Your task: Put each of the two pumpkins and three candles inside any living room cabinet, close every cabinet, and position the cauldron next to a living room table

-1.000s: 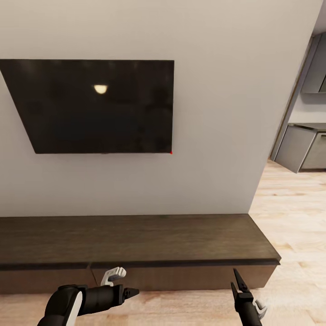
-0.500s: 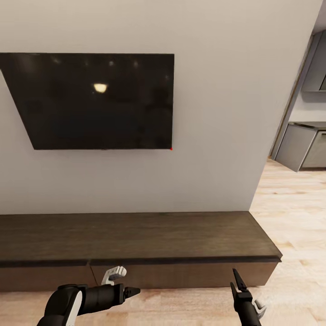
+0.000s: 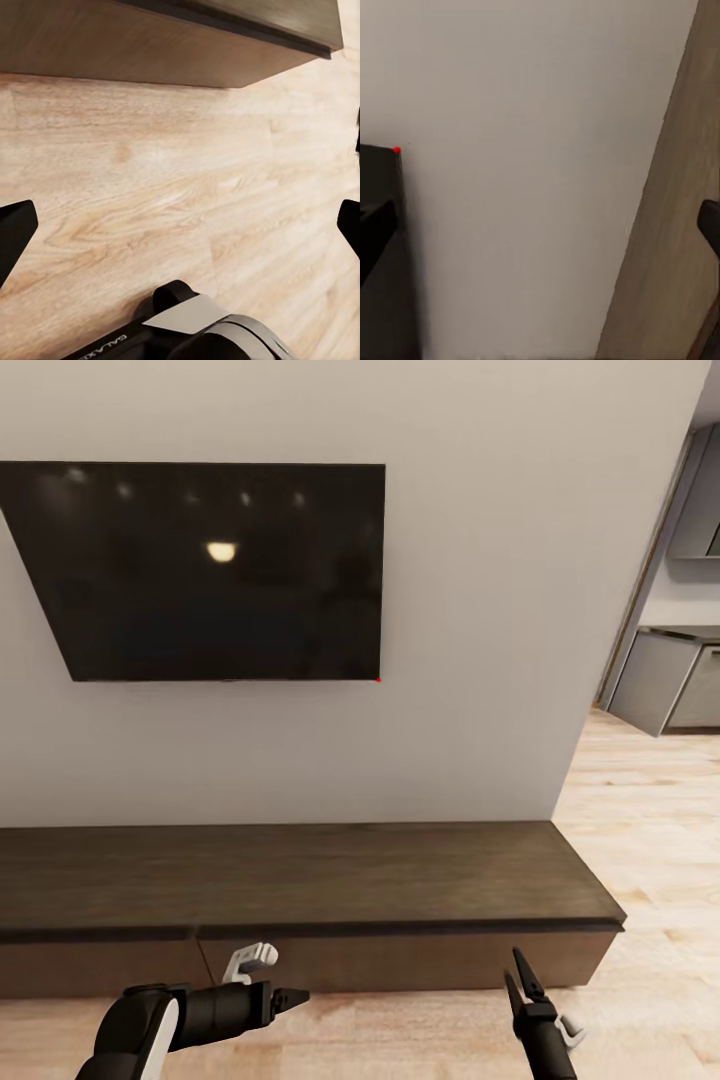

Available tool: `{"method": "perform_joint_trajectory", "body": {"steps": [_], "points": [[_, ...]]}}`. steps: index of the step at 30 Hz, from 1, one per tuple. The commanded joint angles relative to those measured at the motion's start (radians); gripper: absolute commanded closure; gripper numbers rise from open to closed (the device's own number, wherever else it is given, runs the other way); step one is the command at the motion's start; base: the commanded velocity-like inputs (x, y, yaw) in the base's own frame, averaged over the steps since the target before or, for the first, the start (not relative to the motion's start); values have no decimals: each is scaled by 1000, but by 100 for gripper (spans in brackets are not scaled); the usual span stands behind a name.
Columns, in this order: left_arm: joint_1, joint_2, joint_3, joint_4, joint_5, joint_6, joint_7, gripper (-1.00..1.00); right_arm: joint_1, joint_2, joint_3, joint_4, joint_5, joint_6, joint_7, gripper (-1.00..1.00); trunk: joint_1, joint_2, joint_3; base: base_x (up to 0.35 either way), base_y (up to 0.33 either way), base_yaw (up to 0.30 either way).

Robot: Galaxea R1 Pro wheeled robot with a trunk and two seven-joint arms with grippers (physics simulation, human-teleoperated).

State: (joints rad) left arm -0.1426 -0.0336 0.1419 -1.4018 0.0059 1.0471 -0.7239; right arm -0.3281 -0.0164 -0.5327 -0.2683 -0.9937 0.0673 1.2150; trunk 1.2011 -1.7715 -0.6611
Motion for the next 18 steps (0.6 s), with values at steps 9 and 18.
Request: {"method": "perform_joint_trajectory", "body": {"steps": [9, 18], "points": [[0, 0, 0, 0, 0, 0, 0, -100, -6, -1, 23, 0, 0, -3, 72, -100, 35, -63, -28, 0, 0, 0], [0, 0, -1, 0, -1, 0, 0, -100, -8, -1, 23, 4, 3, -8, 12, -100, 69, -126, -56, 0, 0, 0]]}}
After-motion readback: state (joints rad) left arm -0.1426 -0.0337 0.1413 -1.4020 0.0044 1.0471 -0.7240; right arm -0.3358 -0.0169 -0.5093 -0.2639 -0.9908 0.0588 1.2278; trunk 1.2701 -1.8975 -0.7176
